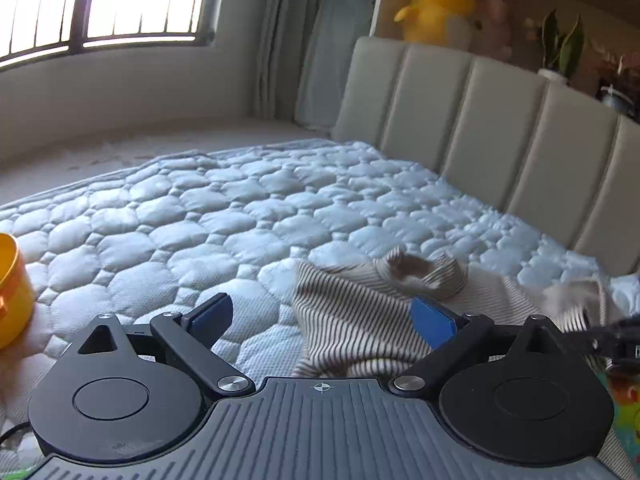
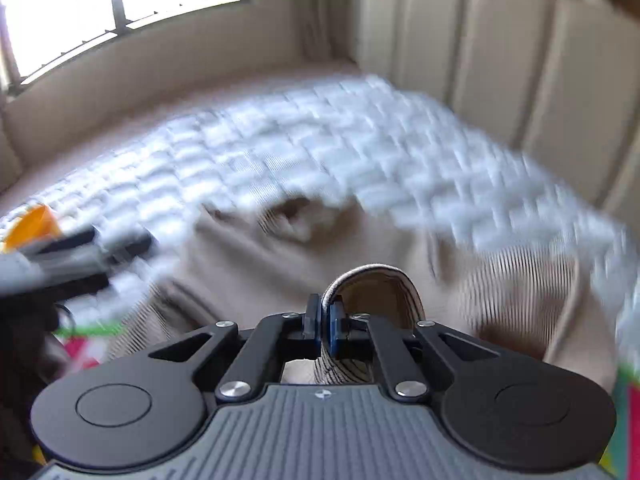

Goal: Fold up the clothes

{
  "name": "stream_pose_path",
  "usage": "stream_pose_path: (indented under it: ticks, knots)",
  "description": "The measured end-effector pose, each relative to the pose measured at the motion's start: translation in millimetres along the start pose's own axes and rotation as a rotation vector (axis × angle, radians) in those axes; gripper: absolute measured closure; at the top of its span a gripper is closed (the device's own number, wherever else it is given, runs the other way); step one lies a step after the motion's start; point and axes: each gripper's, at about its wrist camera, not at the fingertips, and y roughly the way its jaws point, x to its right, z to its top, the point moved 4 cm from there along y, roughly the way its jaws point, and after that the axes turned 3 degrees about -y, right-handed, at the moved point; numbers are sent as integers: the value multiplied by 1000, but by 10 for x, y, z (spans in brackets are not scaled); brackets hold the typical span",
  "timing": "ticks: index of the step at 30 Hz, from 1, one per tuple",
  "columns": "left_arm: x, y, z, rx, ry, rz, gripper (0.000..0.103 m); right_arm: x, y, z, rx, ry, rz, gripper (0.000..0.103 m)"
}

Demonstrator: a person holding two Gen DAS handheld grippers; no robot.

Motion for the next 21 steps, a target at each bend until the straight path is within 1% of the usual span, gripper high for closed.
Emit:
stream_pose_path:
  ticks: [2,4,7,9,10,11,13,14,16,17,18,19,21]
  knots:
    - [37,-91,49,45,4,-20,2,-274,-113,484,68,-83,29,99]
    - [65,-154,67,66,30,6,1,-649,-180,940,134,-163,73,99]
    - [6,-125,48,79,69,100,0,-1230,-227,1391,220,-251,173,99]
    - [-135,25,10,27,30,118,0,-1557,-259,1616,267,-295,233,96]
    - [-214,122,-15,-15,4,131,0,-1636,-270,1650,277,-299,247,84]
    - [-291,216,-39,-55,-20,146,0,-1677,-273,1648,280,-305,253,68]
    - [-418,332,-63,-92,-29,217,0,-1615,-245,1524,259,-321,232,55]
    - [-492,362,-60,-99,-30,261,0,-1499,-210,1406,230,-324,202,54]
    - [-696,330,-37,-101,-88,352,0,-1234,-129,1161,170,-319,138,53]
    - [-798,312,-25,-102,-119,397,0,-1040,-74,1016,137,-295,97,52]
    - [-916,287,-8,-101,-171,427,0,-810,-32,852,105,-257,54,52]
    - [-1039,251,12,-101,-228,449,0,-540,8,665,72,-209,9,50]
    - [-1181,168,20,-110,-334,413,0,-41,93,258,9,-125,-85,49]
